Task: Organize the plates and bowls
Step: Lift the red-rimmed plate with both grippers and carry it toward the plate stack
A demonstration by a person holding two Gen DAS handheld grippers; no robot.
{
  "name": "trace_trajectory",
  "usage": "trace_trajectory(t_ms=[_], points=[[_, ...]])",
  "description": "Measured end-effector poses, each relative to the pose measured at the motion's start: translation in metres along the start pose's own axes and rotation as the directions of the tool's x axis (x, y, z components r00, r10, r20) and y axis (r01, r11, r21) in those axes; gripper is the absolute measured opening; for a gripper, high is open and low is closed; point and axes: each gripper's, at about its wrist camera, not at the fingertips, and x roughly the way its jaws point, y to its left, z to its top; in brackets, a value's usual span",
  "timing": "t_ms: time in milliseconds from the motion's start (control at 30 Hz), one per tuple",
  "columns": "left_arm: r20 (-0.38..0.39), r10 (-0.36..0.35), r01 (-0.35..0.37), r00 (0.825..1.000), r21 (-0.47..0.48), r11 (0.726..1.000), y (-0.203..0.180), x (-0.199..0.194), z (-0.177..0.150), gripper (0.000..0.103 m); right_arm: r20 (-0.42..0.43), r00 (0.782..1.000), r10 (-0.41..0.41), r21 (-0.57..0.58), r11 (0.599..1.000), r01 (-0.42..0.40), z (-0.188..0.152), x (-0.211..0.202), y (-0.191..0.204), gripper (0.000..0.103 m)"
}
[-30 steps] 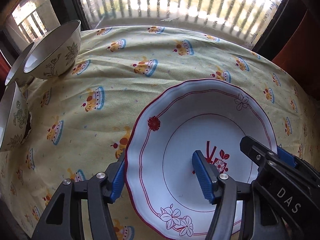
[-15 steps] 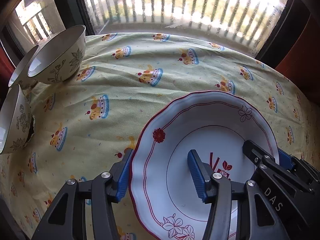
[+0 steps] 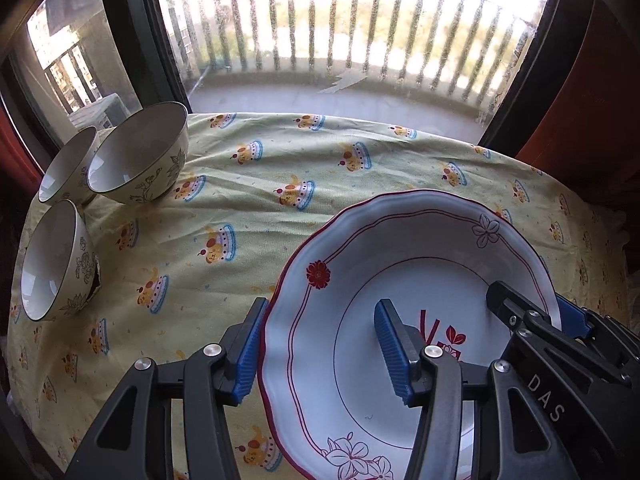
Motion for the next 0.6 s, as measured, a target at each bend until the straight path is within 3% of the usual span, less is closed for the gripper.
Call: trace_trajectory(t_ms=[267, 600], points=[[0.039, -0.046, 0.045, 0.998, 0.035, 0.998, 0.001, -0.04, -0.016, 0.054, 0.05, 0.998, -0.036, 0.035, 0.999, 0.034, -0.019, -0.053, 0.0, 0.049], [0.031, -0.103, 0.099, 0.994, 0.115, 0.988, 0.0, -0.069, -0.06, 0.054, 0.046, 0.994, -0.1, 0.123, 0.988, 0.093, -0.077, -0.094, -0.002, 0.049]])
